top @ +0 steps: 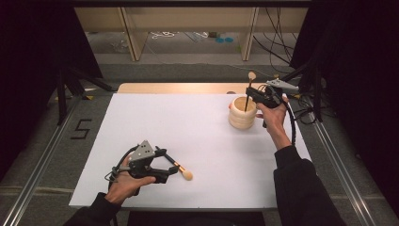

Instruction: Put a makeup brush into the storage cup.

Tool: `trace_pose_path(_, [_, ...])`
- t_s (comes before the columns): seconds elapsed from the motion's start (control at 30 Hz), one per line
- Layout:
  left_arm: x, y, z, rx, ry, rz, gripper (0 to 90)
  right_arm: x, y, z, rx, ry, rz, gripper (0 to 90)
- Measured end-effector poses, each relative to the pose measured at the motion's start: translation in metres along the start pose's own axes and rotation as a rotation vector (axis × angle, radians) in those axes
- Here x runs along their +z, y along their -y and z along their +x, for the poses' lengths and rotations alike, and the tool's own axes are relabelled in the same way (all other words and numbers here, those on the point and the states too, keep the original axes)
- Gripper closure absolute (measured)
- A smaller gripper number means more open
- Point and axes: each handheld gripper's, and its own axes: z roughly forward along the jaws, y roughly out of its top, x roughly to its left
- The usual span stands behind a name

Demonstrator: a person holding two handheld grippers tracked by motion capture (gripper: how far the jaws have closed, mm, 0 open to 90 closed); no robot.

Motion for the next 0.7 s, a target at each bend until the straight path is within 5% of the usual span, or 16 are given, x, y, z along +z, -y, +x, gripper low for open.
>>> trace_pose_path(0.47, [0.0, 0.0, 0.0, -0.004, 0.005, -0.001, 21.1, 0.005, 0.009, 0.001, 0.012, -0.002, 0.054, 82.1])
trace_pose_path(0.7, [-0.001, -0.001, 0.0, 0.002, 0.005, -0.002, 21.1, 0.005, 0.009, 0.001, 0.056, 0.053, 0.106, 49.2])
